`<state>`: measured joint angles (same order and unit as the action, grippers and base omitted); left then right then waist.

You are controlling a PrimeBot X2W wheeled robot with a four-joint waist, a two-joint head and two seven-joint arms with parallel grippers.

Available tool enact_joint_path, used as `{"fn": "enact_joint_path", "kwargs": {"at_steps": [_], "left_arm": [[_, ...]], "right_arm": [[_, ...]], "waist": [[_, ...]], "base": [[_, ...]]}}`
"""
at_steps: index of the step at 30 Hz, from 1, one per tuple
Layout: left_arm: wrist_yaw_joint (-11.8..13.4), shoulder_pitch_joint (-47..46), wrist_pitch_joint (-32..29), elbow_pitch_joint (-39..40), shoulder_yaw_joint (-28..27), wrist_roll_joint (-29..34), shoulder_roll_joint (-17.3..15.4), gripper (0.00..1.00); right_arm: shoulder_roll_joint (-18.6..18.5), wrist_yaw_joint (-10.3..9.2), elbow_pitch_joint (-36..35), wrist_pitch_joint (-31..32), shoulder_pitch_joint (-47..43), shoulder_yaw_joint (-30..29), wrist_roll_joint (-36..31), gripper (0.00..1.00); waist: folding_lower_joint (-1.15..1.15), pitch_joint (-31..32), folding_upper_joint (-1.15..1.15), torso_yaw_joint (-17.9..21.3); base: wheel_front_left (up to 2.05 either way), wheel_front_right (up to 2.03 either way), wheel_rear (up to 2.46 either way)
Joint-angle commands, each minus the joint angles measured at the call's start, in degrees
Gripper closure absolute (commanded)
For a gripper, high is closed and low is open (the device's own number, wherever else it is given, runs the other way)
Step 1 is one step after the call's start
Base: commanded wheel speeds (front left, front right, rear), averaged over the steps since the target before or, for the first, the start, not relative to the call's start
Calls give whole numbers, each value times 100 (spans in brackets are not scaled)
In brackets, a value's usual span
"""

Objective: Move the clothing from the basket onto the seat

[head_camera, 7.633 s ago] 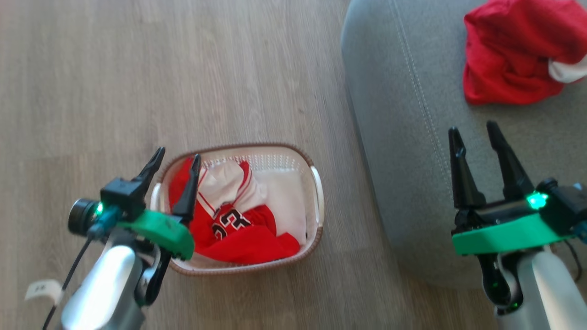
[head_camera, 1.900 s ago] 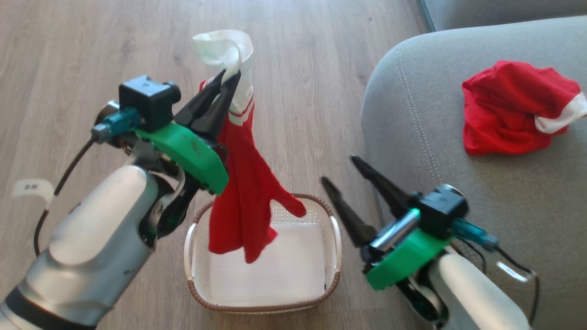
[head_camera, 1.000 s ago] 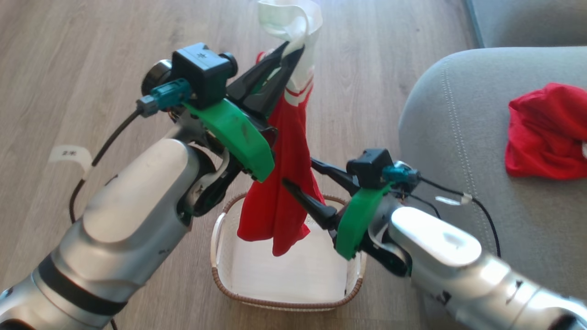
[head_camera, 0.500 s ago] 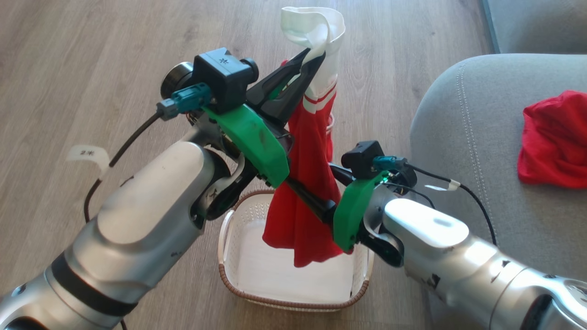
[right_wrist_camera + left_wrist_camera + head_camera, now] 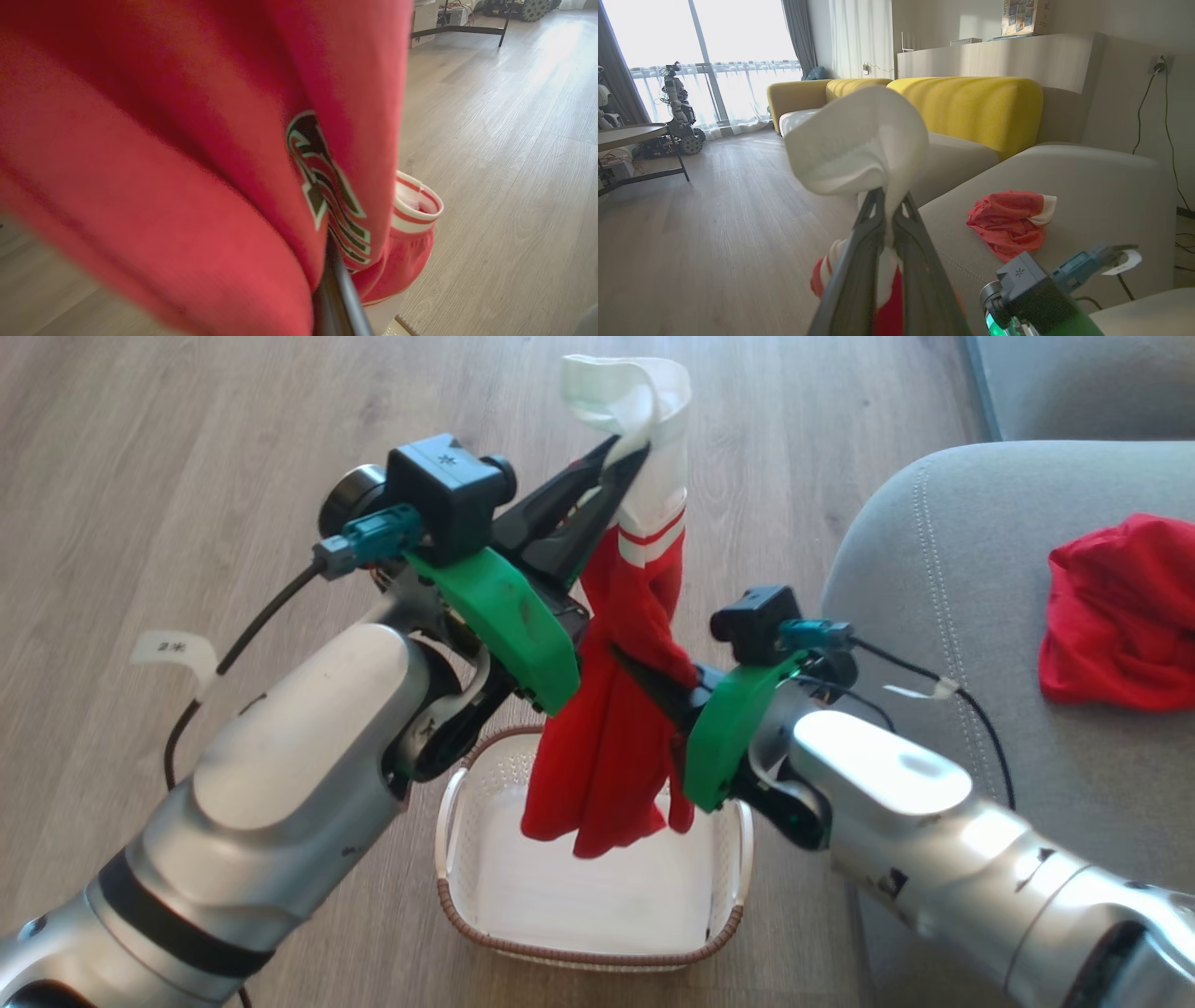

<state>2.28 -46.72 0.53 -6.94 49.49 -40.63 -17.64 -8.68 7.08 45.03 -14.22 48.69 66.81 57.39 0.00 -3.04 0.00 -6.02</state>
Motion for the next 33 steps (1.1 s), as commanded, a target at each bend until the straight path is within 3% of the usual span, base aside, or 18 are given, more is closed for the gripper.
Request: {"fn": "enact_joint_path", "kwargs": {"at_steps": [1, 11, 17, 24, 28, 31, 33], "left_arm": [[36, -314, 54, 110, -292, -18, -177, 100], [102, -127, 149, -12, -337, -73, -321, 100], [154, 13, 155, 28, -317, -83, -416, 100], [225, 219, 162, 73, -269, -90, -535, 100], [277, 291, 183, 119, -276, -109, -560, 100], [296, 356, 193, 150, -252, -123, -560, 0], [277, 396, 181, 186, -213, -137, -557, 0]], "right_arm": [[-20, 41, -174, -77, 49, -148, -73, 100], [-347, 41, -733, -77, -448, -1121, -734, 100], [-389, 41, -1273, -77, -792, -1866, -1212, 100], [-408, 41, -2221, -77, -1318, -3145, -2023, 100], [-405, 41, -2464, -77, -1484, -3488, -2222, 100], [-443, 41, -2605, -77, -1607, -3678, -2303, 100], [-486, 41, -2678, -77, -1698, -3815, -2344, 100]], "waist": [[0, 12, 0, 22], [0, 100, 0, 113], [0, 152, 0, 148], [0, 215, 0, 212], [0, 236, 0, 250], [0, 249, 0, 284], [0, 260, 0, 323]], "base": [[0, 0, 0], [0, 0, 0], [0, 0, 0], [0, 0, 0], [0, 0, 0], [0, 0, 0], [0, 0, 0]]}}
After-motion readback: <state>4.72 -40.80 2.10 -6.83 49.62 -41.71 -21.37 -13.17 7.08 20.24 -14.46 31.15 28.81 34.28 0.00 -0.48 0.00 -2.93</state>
